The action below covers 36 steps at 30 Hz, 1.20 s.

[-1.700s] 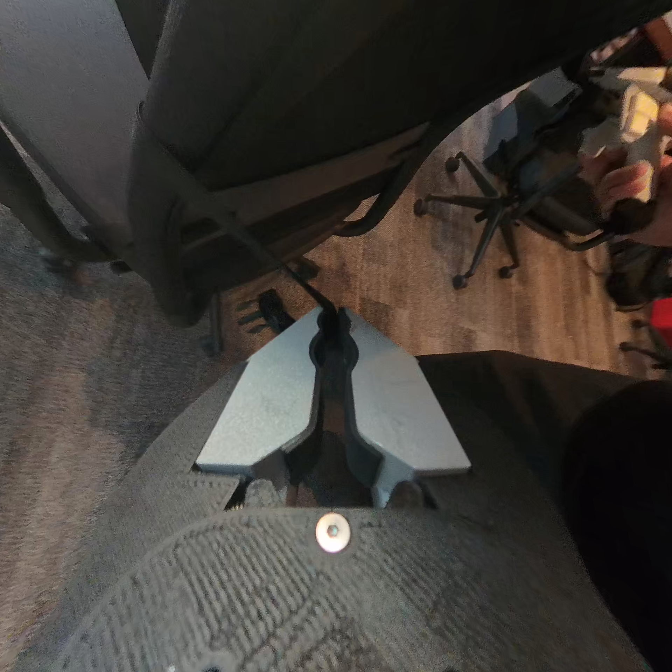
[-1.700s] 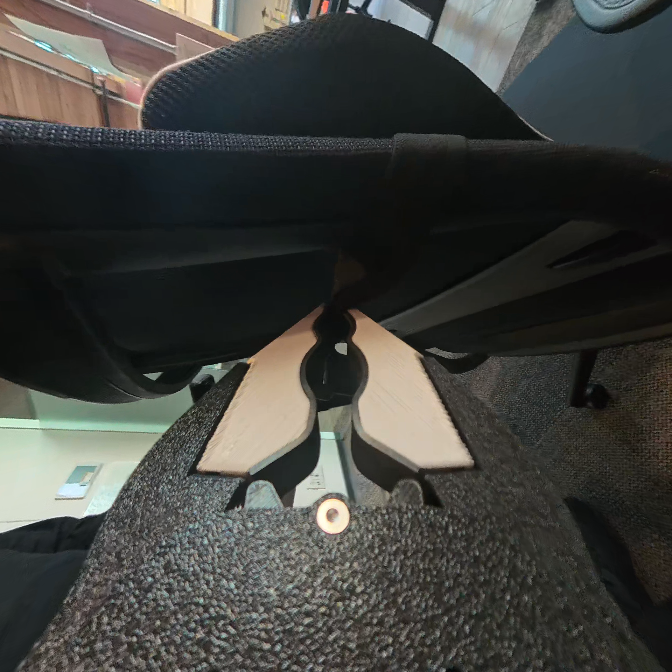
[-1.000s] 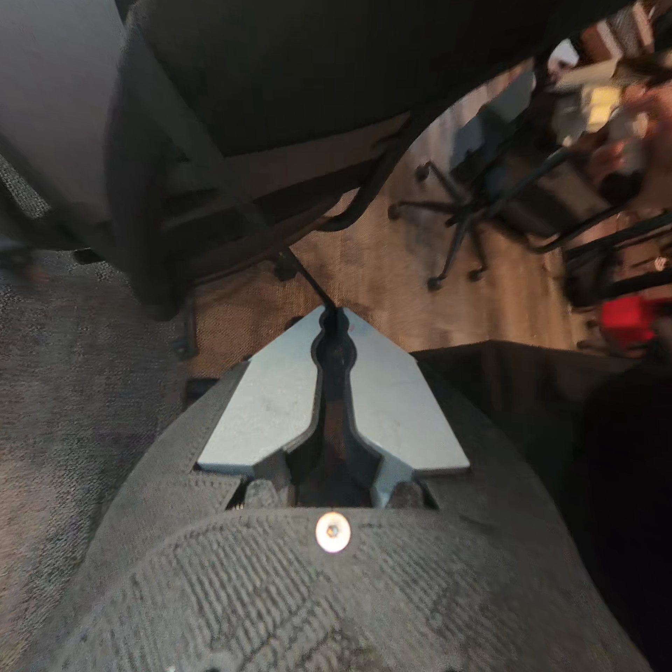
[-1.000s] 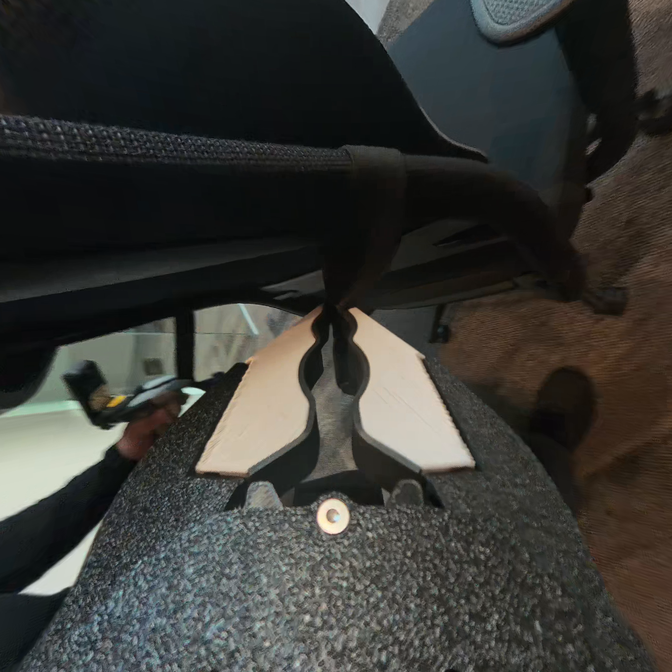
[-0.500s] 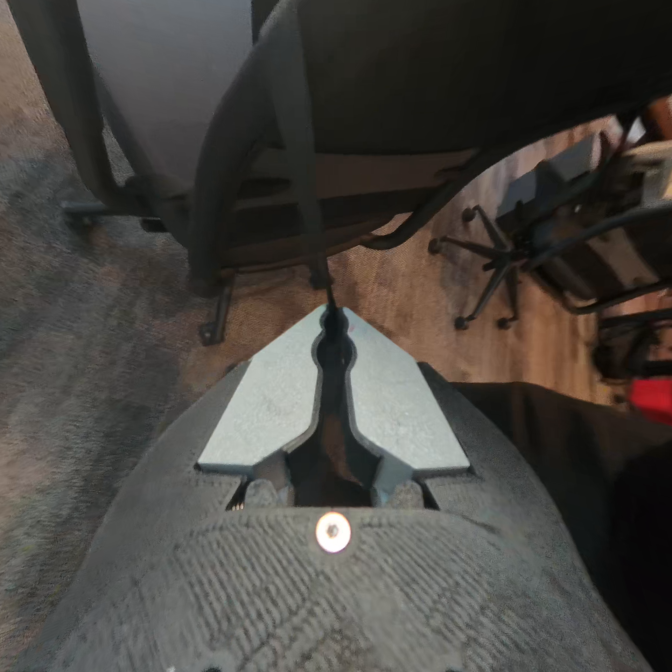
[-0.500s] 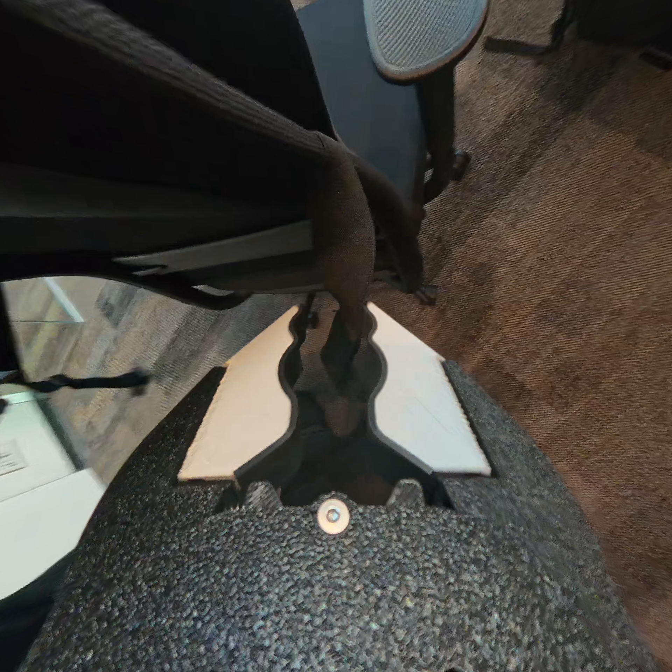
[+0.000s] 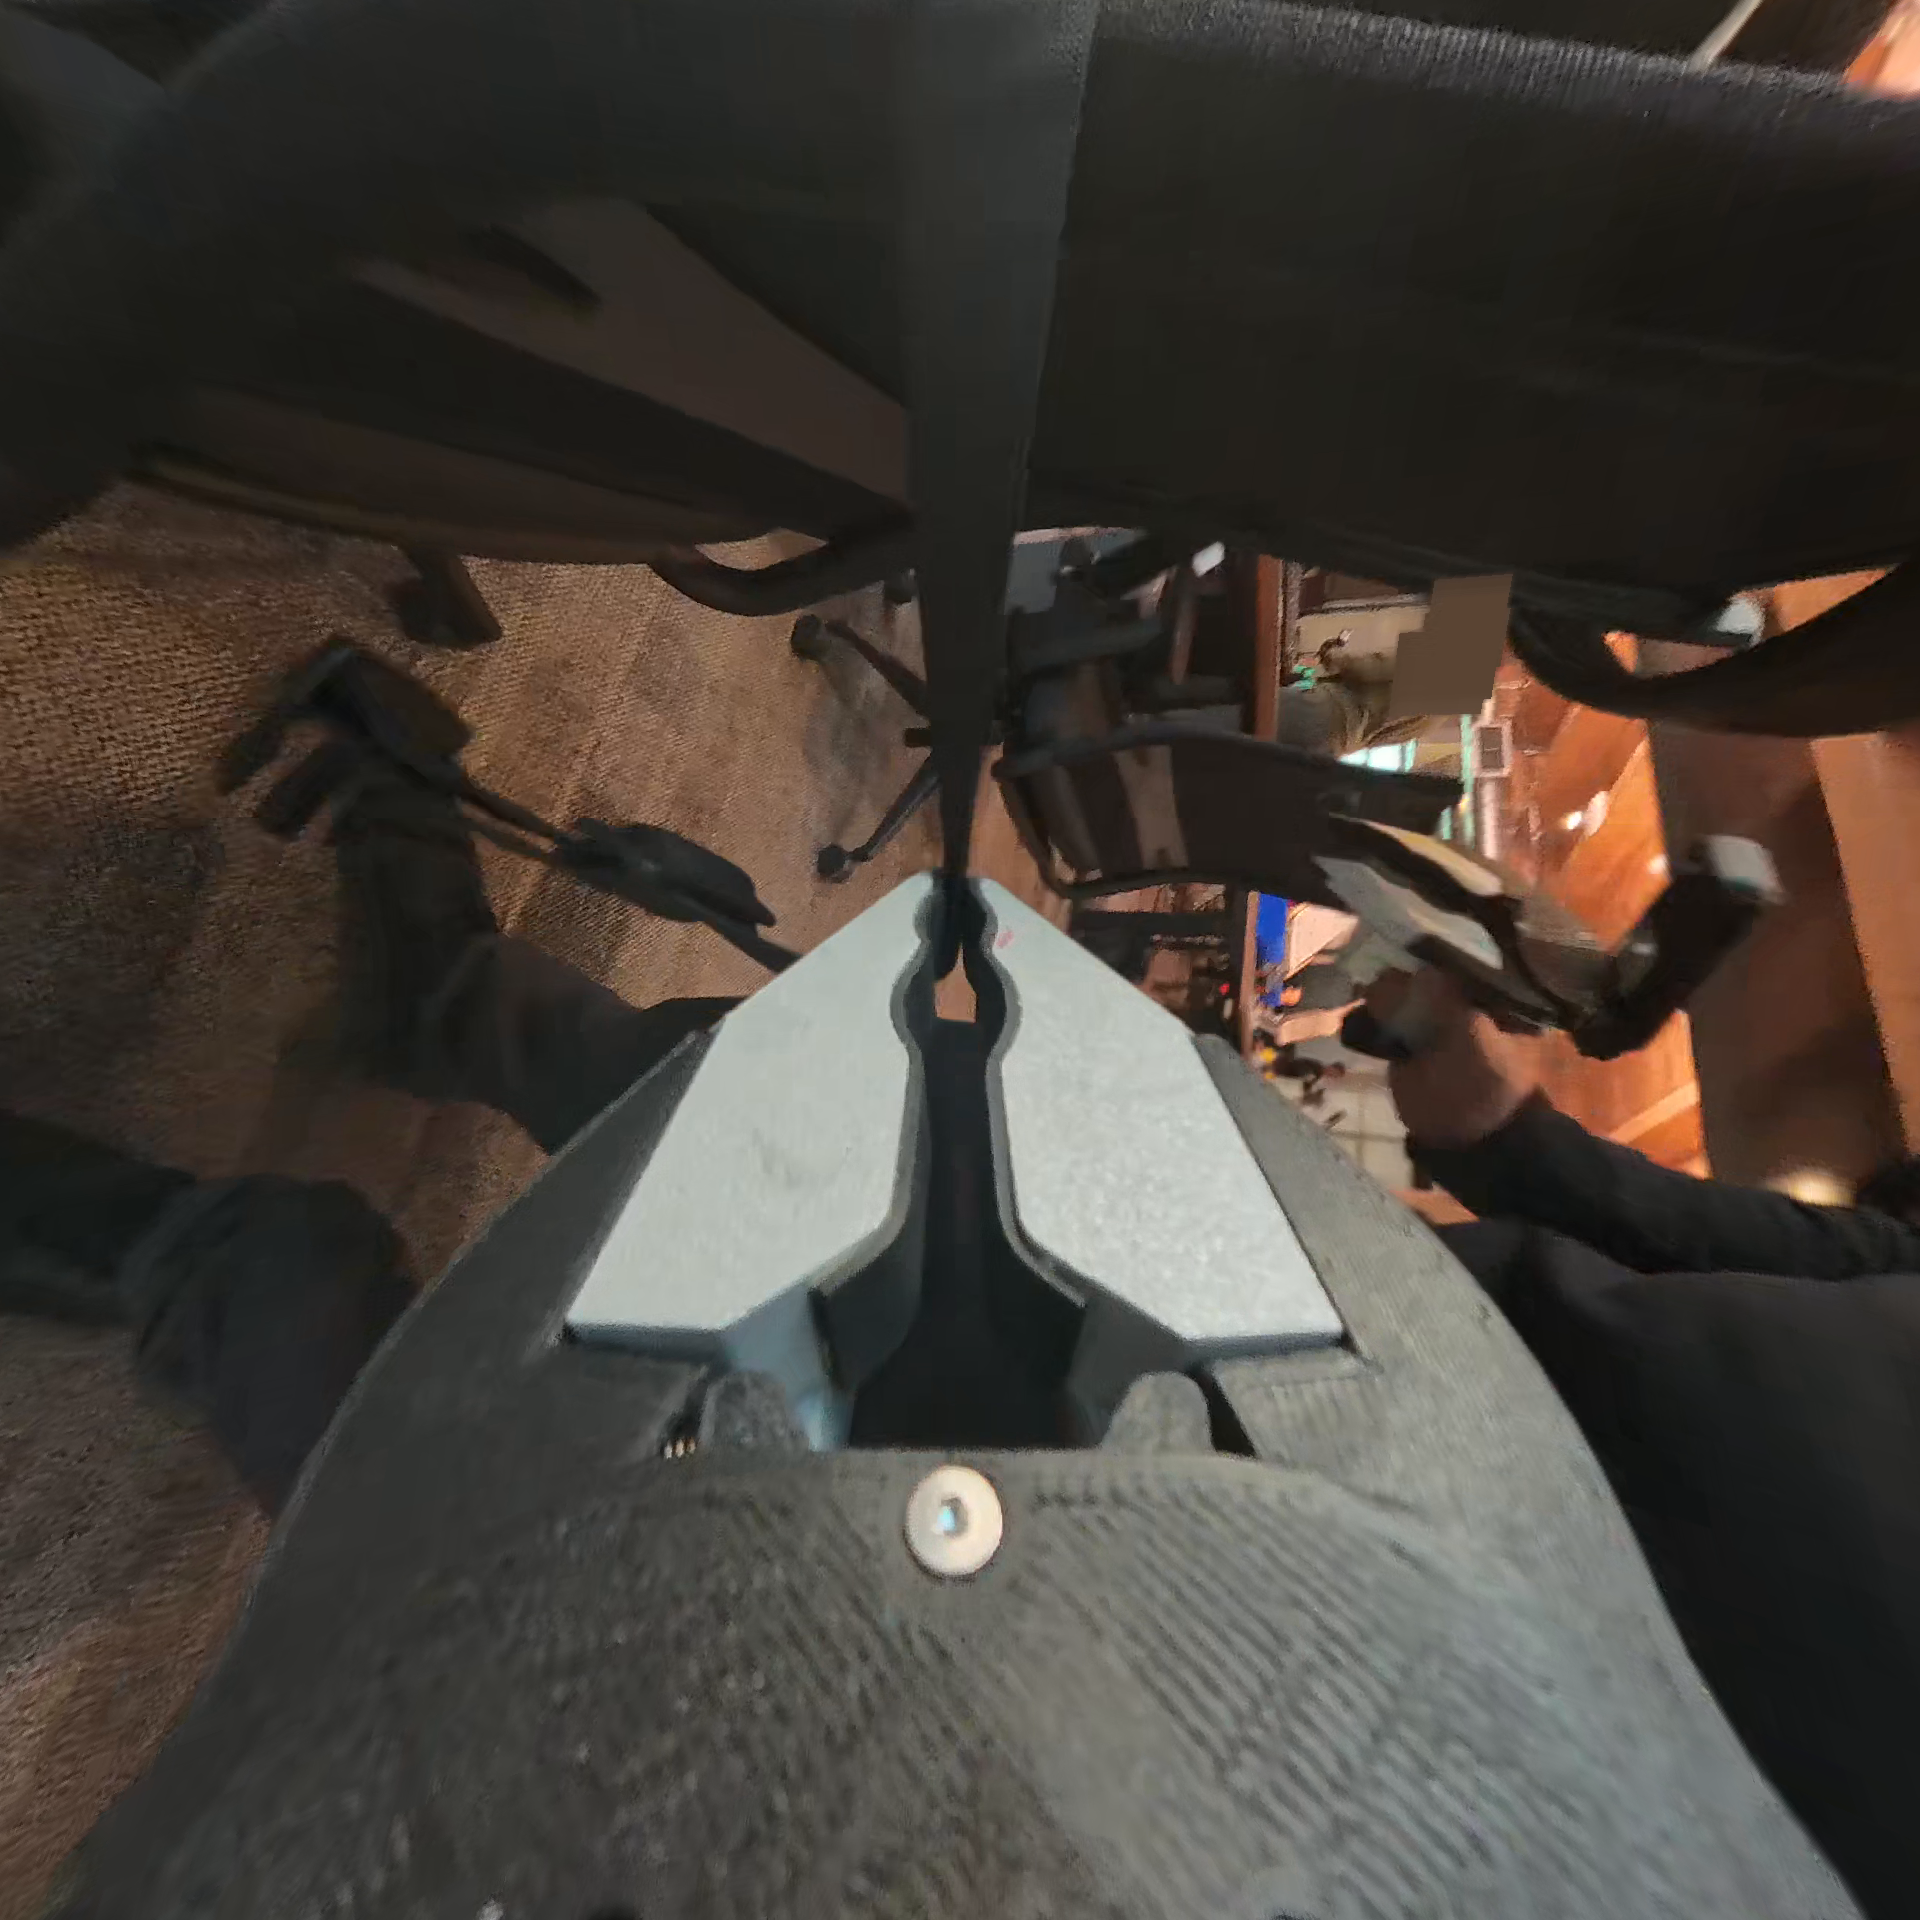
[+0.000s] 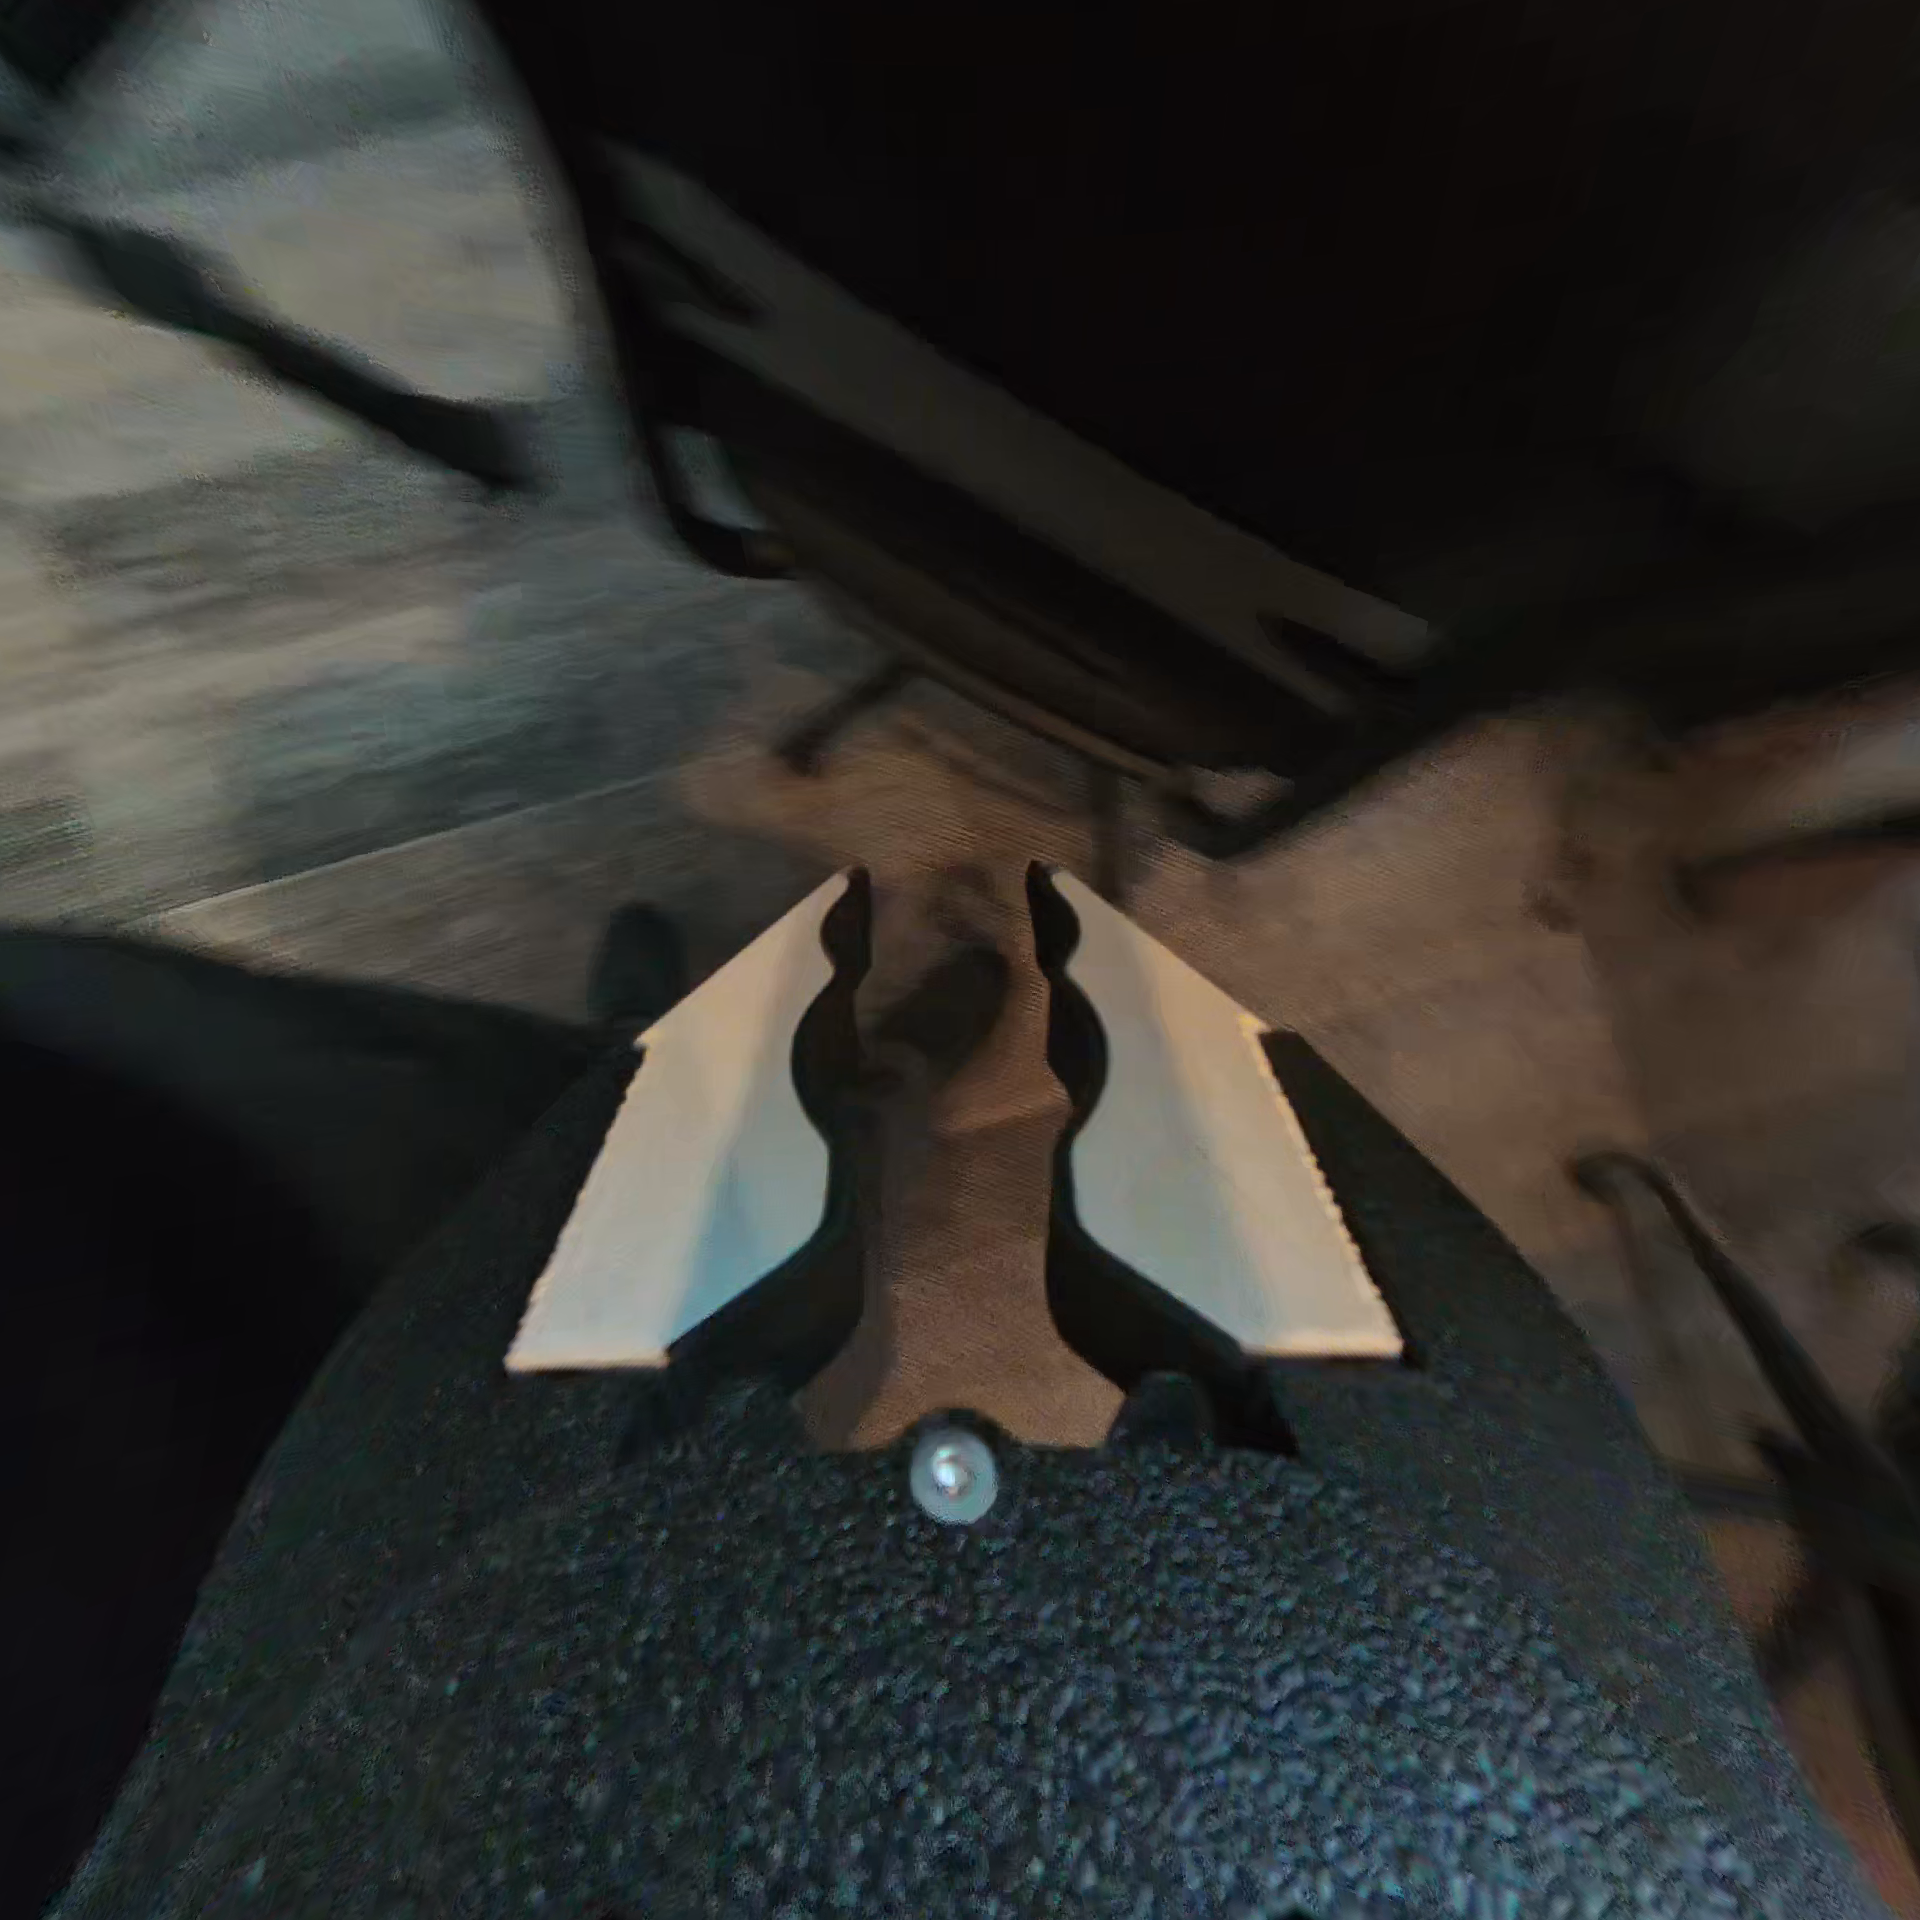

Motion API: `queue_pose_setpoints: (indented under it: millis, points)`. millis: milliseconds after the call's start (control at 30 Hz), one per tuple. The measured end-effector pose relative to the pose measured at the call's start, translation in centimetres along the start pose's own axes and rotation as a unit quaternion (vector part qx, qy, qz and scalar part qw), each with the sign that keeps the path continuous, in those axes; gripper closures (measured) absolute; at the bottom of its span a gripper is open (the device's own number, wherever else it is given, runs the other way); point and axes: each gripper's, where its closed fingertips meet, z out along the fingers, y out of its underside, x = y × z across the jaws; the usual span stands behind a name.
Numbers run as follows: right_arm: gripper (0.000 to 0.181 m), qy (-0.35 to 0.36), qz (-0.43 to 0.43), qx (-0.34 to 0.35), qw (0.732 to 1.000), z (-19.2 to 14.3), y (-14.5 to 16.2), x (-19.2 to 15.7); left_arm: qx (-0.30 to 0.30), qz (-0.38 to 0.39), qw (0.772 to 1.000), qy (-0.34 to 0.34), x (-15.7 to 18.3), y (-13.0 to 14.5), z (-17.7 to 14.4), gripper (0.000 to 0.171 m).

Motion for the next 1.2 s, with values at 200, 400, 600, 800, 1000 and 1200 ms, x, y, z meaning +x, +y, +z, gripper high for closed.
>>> queue_pose_setpoints:
  millis: [200,400,600,800,1000,1200]
  points:
    - [0.123,-0.315,-0.047,0.016,0.948,5.9,-5.6,-17.2,-0.043,-0.036,0.998,0.032,1.9,0.2,0.8,0.171]
    - [0.115,-0.383,-0.010,0.030,0.923,16.0,-10.6,-24.7,-0.049,-0.063,0.996,0.027,3.3,-0.1,0.6,0.171]
    - [0.181,-0.487,0.092,0.048,0.867,14.9,-12.4,-25.8,-0.067,-0.046,0.997,0.010,3.9,-0.4,0.3,0.171]
    - [0.181,-0.594,0.182,0.041,0.782,10.2,-12.2,-25.5,-0.112,0.048,0.992,-0.013,4.2,-0.2,0.7,0.167]
    - [0.181,-0.666,0.302,0.055,0.680,7.8,-13.4,-23.8,-0.111,0.151,0.982,-0.033,2.4,1.5,-3.8,0.118]
    - [0.181,-0.710,0.365,0.051,0.600,6.0,-14.0,-23.0,-0.211,0.319,0.922,-0.060,-0.8,8.6,-6.6,0.118]
